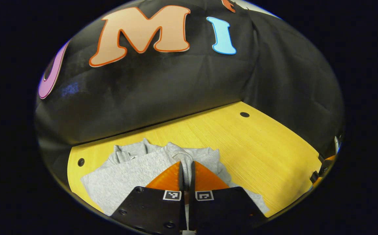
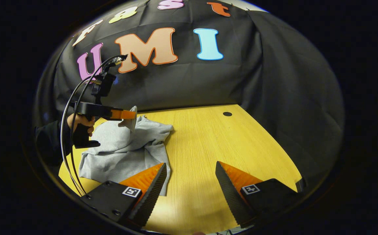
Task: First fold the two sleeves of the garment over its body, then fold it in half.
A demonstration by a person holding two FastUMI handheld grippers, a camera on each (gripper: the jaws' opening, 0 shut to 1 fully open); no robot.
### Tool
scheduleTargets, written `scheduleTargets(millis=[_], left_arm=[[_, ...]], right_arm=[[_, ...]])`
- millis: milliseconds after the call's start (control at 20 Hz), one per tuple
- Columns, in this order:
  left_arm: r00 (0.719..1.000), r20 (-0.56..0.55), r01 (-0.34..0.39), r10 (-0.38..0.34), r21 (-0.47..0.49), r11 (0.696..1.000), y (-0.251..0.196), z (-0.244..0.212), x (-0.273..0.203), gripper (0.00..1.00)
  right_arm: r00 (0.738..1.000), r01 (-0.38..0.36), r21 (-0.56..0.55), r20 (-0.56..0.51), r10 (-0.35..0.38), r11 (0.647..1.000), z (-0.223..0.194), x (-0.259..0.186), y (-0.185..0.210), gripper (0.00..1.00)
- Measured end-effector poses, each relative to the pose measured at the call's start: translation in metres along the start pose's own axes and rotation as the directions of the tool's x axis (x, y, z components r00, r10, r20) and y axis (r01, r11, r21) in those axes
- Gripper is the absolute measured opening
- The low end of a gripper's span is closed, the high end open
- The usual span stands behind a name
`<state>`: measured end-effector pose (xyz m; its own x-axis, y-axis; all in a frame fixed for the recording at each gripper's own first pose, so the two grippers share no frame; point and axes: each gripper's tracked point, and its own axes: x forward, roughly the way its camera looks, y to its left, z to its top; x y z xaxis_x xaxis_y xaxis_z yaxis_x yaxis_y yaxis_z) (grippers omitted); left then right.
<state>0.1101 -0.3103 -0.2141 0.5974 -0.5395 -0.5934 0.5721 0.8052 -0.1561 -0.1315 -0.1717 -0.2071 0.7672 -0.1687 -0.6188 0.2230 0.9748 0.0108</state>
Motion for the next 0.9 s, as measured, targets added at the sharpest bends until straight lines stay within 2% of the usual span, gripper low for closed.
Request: scheduleTargets(millis=[50, 200, 250, 300, 400, 450, 500, 550, 600, 850, 900], left_arm=[[1.0, -0.008, 0.005, -0.005, 0.005, 1.0, -0.004, -0.003, 0.004, 0.01], [1.0, -0.01, 0.018, -0.018, -0.009, 1.0, -0.014, -0.007, 0.011, 0.05], [1.0, 0.013, 0.01, -0.01, -0.023, 1.0, -0.015, -0.002, 0.011, 0.15], [0.999, 0.041, 0.007, -0.006, -0.036, 0.999, -0.016, 0.005, 0.011, 0.23], [0.997, 0.079, -0.018, 0.021, -0.037, 0.999, -0.007, 0.016, -0.001, 0.71], [0.994, 0.097, -0.04, 0.043, -0.034, 0.999, 0.001, 0.018, -0.006, 0.96], [0.992, 0.112, -0.058, 0.061, -0.032, 0.998, 0.008, 0.022, -0.014, 0.94], [0.989, 0.13, -0.071, 0.075, -0.038, 0.997, 0.014, 0.025, -0.022, 0.98], [0.986, 0.141, -0.081, 0.087, -0.049, 0.996, 0.021, 0.026, -0.032, 0.98], [0.969, 0.172, -0.159, 0.179, -0.125, 0.979, 0.067, 0.013, -0.093, 0.98], [0.965, 0.179, -0.169, 0.192, -0.136, 0.976, 0.076, 0.009, -0.104, 0.98]], right_arm=[[1.0, 0.001, 0.004, -0.001, -0.001, 1.0, 0.0, -0.001, 0.0, 0.91], [1.0, 0.0, 0.009, 0.001, 0.0, 1.0, 0.002, -0.001, -0.002, 0.96], [1.0, -0.004, 0.007, 0.002, 0.003, 1.0, 0.002, 0.0, -0.001, 0.96], [1.0, -0.009, 0.005, 0.002, 0.009, 1.0, 0.003, 0.001, 0.001, 0.91], [1.0, -0.022, 0.0, 0.0, 0.022, 1.0, 0.005, 0.004, 0.005, 0.91], [1.0, -0.029, -0.003, 0.001, 0.029, 1.0, 0.008, 0.006, 0.008, 0.96], [0.999, -0.037, -0.004, 0.003, 0.037, 0.999, 0.009, 0.009, 0.012, 0.91], [0.999, -0.048, -0.004, 0.004, 0.049, 0.999, 0.011, 0.012, 0.017, 0.91], [0.998, -0.06, -0.005, 0.004, 0.06, 0.998, 0.013, 0.014, 0.022, 0.96], [0.992, -0.124, -0.037, 0.009, 0.125, 0.992, 0.021, 0.03, 0.057, 0.96], [0.991, -0.135, -0.047, 0.009, 0.135, 0.99, 0.022, 0.034, 0.064, 0.91]])
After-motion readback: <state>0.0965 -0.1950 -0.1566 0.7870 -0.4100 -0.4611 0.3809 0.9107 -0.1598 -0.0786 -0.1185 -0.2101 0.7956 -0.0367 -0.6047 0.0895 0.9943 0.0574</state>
